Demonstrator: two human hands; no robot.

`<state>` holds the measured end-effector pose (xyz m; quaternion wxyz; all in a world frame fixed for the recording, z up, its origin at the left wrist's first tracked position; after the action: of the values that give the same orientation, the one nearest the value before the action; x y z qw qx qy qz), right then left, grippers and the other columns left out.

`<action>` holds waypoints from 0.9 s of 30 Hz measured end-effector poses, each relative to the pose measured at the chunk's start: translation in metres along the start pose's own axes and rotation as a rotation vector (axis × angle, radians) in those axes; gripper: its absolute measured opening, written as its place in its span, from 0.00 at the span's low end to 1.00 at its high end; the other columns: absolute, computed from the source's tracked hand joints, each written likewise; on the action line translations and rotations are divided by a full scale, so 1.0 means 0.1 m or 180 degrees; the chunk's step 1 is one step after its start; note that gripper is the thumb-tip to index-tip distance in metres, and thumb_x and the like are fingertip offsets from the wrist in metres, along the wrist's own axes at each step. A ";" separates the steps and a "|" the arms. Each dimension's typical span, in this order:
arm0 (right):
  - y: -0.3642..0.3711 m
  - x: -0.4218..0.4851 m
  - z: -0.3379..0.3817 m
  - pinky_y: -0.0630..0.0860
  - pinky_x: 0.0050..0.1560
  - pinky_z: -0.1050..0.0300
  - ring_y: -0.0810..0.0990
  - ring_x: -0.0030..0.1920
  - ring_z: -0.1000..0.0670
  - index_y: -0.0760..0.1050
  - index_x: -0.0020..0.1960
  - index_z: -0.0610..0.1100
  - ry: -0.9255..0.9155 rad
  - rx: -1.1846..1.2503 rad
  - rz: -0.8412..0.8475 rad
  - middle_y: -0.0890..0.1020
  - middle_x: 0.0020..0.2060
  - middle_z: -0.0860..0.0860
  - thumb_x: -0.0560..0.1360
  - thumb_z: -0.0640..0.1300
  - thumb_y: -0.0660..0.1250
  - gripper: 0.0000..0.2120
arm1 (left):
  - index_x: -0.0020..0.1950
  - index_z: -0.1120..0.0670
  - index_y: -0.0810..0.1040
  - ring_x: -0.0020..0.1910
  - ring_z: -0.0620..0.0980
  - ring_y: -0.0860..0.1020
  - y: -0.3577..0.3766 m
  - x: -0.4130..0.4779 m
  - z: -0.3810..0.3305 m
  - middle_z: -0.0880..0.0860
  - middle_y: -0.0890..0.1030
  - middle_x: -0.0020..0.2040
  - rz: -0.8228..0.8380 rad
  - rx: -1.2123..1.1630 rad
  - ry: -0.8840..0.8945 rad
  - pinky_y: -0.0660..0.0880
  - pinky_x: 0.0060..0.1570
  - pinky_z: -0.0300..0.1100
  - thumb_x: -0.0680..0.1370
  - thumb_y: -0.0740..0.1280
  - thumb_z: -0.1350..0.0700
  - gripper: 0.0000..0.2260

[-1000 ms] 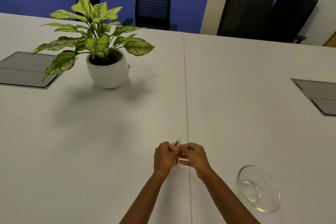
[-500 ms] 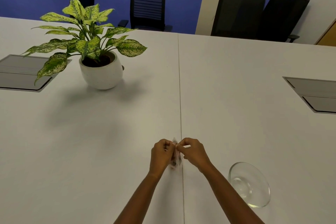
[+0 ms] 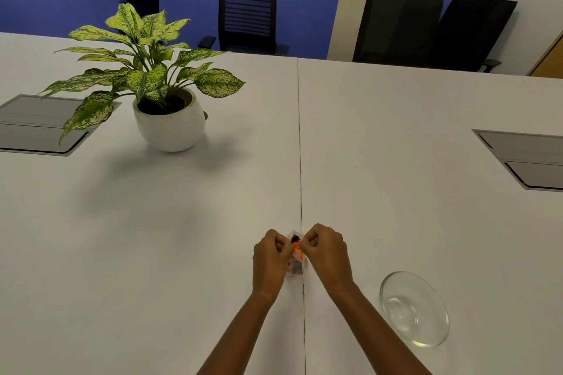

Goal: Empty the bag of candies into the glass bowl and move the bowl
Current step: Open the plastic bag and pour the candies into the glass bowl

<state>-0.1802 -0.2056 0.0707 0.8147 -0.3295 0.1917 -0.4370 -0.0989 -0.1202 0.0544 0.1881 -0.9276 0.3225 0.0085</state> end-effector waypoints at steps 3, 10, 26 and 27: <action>-0.05 0.01 -0.03 0.68 0.32 0.69 0.76 0.37 0.52 0.77 0.47 0.37 0.0078 0.0156 -0.0026 0.83 0.42 0.42 0.72 0.43 0.68 0.08 | 0.35 0.56 0.70 0.37 0.58 0.80 0.00 0.00 -0.03 0.61 0.79 0.37 0.0024 0.0015 0.0022 0.79 0.41 0.48 0.76 0.66 0.61 0.11; 0.07 -0.10 -0.12 0.82 0.46 0.50 0.83 0.41 0.43 0.77 0.46 0.36 0.0544 0.0501 0.0396 0.83 0.43 0.39 0.72 0.42 0.69 0.09 | 0.37 0.56 0.70 0.32 0.47 0.74 0.04 0.00 -0.05 0.49 0.74 0.31 -0.0084 0.0000 0.0064 0.72 0.29 0.24 0.76 0.66 0.62 0.09; -0.27 0.00 -0.37 0.81 0.42 0.50 0.80 0.31 0.46 0.76 0.41 0.37 0.0825 0.0567 -0.0031 0.80 0.34 0.43 0.70 0.34 0.67 0.01 | 0.39 0.59 0.72 0.34 0.49 0.74 0.01 -0.06 -0.09 0.51 0.75 0.33 -0.0358 0.0261 -0.0138 0.68 0.30 0.31 0.74 0.66 0.64 0.05; -0.28 0.00 -0.39 0.81 0.41 0.50 0.80 0.31 0.47 0.75 0.41 0.37 0.0816 0.0566 -0.0050 0.80 0.34 0.44 0.70 0.35 0.67 0.01 | 0.39 0.59 0.72 0.33 0.48 0.73 0.01 -0.05 -0.13 0.51 0.75 0.33 -0.0345 0.0362 -0.0027 0.67 0.29 0.30 0.75 0.65 0.64 0.05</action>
<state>-0.2199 -0.2316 0.0624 0.8060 -0.1992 0.2521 -0.4971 -0.1050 -0.1223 0.0674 0.2420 -0.9315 0.2710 -0.0161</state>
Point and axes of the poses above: each hand's wrist, its own x-axis towards the middle knuckle, its own y-axis out of the palm, z = x × y, the point moved 4 cm from there along x, towards the middle knuckle
